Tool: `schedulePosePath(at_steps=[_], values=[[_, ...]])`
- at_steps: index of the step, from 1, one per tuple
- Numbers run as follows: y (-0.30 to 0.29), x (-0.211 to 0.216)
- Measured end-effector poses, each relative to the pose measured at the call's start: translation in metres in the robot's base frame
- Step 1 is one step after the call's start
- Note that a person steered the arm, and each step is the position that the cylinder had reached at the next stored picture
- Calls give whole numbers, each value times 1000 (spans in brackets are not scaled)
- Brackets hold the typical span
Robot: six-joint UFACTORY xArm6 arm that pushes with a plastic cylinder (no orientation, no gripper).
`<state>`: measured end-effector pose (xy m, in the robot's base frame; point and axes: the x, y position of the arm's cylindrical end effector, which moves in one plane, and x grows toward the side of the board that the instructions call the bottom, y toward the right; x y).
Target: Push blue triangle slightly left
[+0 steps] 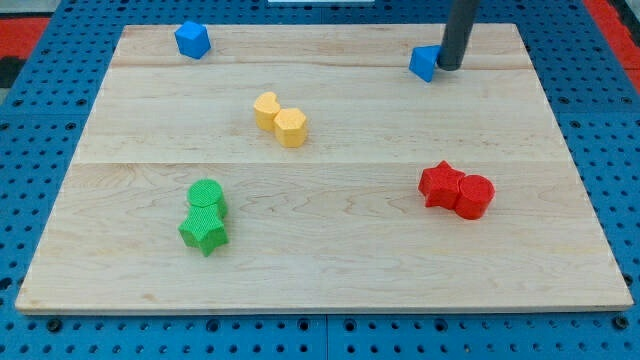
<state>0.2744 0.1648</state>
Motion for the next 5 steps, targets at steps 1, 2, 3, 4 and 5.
schedulePosePath(at_steps=[1, 2, 3, 4, 5], values=[[3, -26], [-18, -29], [20, -14], [13, 4], [-25, -15]])
